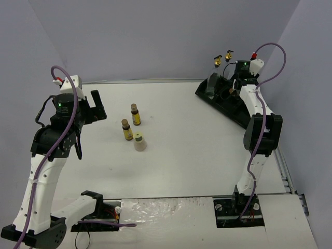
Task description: Organize the condiment bottles
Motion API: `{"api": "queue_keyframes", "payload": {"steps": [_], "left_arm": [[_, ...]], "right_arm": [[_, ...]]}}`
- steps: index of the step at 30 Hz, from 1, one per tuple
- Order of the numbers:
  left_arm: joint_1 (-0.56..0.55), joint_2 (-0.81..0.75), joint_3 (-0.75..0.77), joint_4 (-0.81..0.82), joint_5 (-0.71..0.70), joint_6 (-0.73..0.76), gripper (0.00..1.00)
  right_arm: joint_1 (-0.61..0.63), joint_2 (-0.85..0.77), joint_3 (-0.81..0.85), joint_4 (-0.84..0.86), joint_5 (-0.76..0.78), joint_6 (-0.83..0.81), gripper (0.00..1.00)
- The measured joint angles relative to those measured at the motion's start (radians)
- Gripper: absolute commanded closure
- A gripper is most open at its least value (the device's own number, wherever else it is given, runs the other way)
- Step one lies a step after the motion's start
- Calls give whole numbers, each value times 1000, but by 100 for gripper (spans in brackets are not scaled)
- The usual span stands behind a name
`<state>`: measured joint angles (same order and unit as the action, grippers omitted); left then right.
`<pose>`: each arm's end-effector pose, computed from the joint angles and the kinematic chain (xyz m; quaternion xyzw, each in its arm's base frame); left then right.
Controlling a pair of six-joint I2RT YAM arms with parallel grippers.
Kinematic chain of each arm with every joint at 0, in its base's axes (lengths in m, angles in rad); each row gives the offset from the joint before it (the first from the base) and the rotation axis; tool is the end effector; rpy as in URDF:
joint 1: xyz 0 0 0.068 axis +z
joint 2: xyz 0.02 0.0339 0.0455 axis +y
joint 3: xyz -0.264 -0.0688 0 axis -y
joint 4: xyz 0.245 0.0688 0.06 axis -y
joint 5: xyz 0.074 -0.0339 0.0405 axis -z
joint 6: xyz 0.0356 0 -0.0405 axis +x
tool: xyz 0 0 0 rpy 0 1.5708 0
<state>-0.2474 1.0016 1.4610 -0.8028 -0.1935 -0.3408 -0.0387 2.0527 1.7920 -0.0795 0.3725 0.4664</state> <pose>0.1697 -0.0358 0.4616 -0.0936 0.8102 -0.0906 0.5715 0.4947 -0.0321 0.3065 0.3040 0.7503 -0.0274 0.5864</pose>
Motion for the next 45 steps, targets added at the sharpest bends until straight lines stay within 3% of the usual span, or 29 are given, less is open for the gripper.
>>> {"api": "queue_keyframes", "payload": {"steps": [24, 25, 26, 28, 31, 41, 45], "left_arm": [[8, -1, -33, 7, -24, 19, 3], [8, -1, -33, 7, -24, 19, 3], [8, -2, -33, 8, -24, 19, 3], [8, -2, -33, 8, -25, 19, 3], [8, -2, -33, 8, -25, 19, 3], [8, -3, -33, 8, -25, 19, 3], [8, -3, -33, 8, -25, 19, 3]], "right_arm": [[-9, 171, 16, 69, 17, -25, 100], [-10, 171, 21, 71, 17, -27, 92], [-13, 171, 26, 73, 17, -29, 91], [-14, 171, 33, 77, 17, -32, 73], [-14, 171, 38, 81, 17, -40, 57], [-14, 178, 38, 82, 16, -49, 50], [-14, 189, 38, 82, 16, -49, 43]]}}
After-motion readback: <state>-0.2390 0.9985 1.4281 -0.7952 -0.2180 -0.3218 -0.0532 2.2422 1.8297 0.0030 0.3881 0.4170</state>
